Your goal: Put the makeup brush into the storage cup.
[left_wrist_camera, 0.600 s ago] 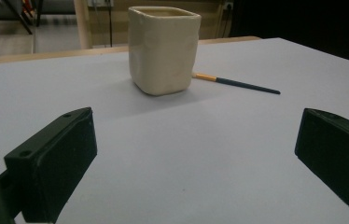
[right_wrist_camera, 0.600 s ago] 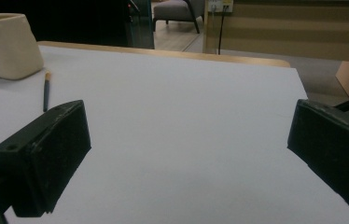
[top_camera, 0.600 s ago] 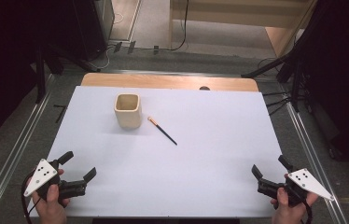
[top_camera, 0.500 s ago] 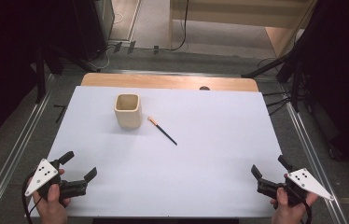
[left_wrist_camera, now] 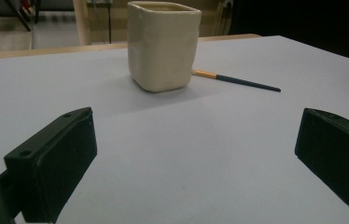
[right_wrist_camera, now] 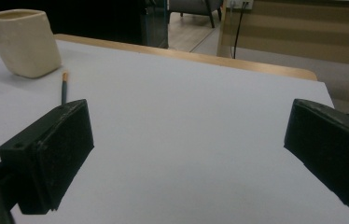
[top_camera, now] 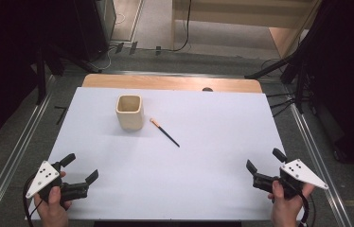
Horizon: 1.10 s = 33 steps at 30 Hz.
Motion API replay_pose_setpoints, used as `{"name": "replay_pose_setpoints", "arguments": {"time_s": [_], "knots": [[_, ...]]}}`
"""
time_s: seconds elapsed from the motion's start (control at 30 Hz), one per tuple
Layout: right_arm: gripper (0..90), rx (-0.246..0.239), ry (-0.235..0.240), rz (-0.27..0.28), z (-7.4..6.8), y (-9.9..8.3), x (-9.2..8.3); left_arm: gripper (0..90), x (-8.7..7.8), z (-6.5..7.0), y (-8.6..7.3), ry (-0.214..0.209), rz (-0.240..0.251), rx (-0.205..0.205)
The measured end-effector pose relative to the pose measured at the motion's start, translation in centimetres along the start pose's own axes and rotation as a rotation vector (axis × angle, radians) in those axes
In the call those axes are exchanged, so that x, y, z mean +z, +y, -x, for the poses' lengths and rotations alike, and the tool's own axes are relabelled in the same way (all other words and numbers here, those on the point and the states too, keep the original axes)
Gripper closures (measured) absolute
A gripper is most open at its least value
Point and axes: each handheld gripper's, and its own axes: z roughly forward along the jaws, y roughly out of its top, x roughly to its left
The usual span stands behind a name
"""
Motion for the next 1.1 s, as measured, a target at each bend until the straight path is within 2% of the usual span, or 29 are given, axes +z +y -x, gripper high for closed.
{"name": "replay_pose_setpoints", "arguments": {"time_s": [0.17,0.27,0.47,0.7,1.1], "knots": [[2.2,-0.019,0.015,-0.003,-0.5,1.0,0.8,0.0,0.0,0.0,0.0,-0.002,0.001,0.006],[2.3,-0.045,0.031,-0.009,-1.1,2.0,1.6,0.0,-0.1,-0.1,0.0,-0.003,0.004,-0.003],[2.4,-0.067,0.056,-0.011,-2.2,3.3,2.7,0.0,0.0,0.0,0.0,-0.013,-0.002,-0.001],[2.4,-0.079,0.080,-0.022,-3.2,4.2,4.6,0.0,-0.1,0.2,0.0,-0.014,-0.008,0.006],[2.4,-0.109,0.119,-0.026,-5.1,6.2,6.9,0.0,0.0,0.1,0.0,-0.015,-0.010,-0.005]]}}
